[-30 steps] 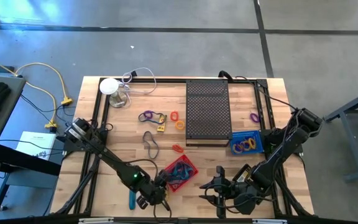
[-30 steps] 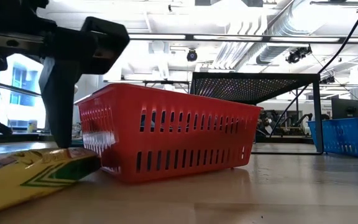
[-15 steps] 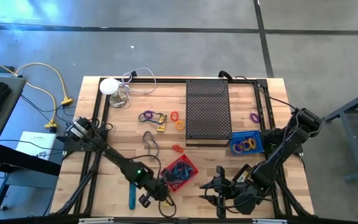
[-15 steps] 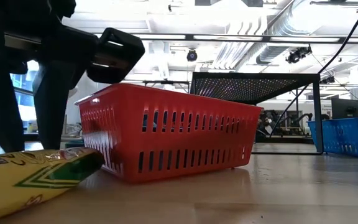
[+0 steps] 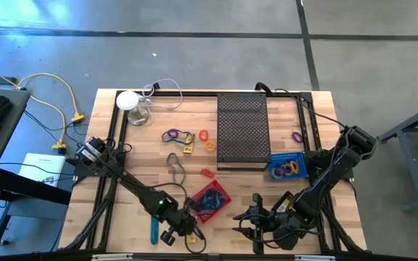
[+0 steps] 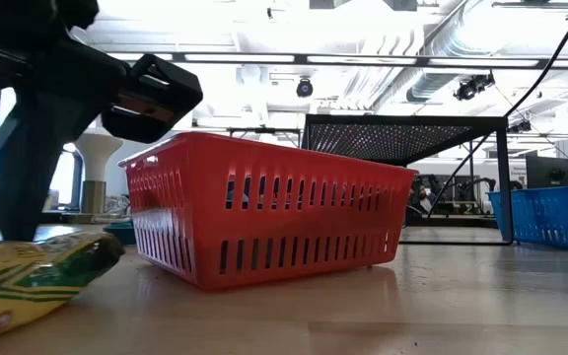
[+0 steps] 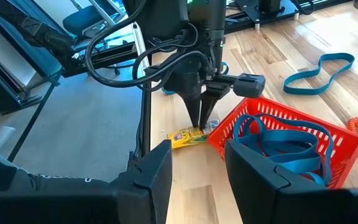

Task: Pick & Place Office Desk Supplies
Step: Put the small crayon box into the black basket

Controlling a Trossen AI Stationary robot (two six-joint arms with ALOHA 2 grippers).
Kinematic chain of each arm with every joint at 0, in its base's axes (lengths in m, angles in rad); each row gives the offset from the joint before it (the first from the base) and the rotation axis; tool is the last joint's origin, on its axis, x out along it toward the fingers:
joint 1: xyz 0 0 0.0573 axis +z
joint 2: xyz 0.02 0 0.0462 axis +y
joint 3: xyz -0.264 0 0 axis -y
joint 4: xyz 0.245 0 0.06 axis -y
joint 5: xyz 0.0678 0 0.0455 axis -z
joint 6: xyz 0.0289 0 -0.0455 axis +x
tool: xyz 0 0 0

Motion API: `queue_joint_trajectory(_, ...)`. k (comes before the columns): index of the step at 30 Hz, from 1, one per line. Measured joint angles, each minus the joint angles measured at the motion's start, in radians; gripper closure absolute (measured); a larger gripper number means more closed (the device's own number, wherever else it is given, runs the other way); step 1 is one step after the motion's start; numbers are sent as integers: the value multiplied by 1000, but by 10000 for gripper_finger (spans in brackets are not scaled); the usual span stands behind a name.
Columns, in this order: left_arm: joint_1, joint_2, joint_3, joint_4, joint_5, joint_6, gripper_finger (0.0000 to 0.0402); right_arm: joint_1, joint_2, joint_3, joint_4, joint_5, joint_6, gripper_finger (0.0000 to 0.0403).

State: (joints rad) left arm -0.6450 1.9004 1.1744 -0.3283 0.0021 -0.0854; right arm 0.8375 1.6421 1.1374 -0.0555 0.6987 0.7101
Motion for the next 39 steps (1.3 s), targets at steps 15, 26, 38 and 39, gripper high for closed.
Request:
queue_joint_trajectory(15,-33,-2,0,-82,1,-215,360,0,0,0,0,0,0,267)
queue_joint_trajectory(26,-113,-114,-8,-312,-171,-567,360,0,0,0,-2,0,-4,267)
queue_joint_trajectory(38,-172,-146,-6,-281,-311,-378,350,0,0,0,-1,0,-7,267)
queue_joint_trajectory(39,-178,-146,-6,-273,-335,-367,342,0,0,0,-1,0,-8,267)
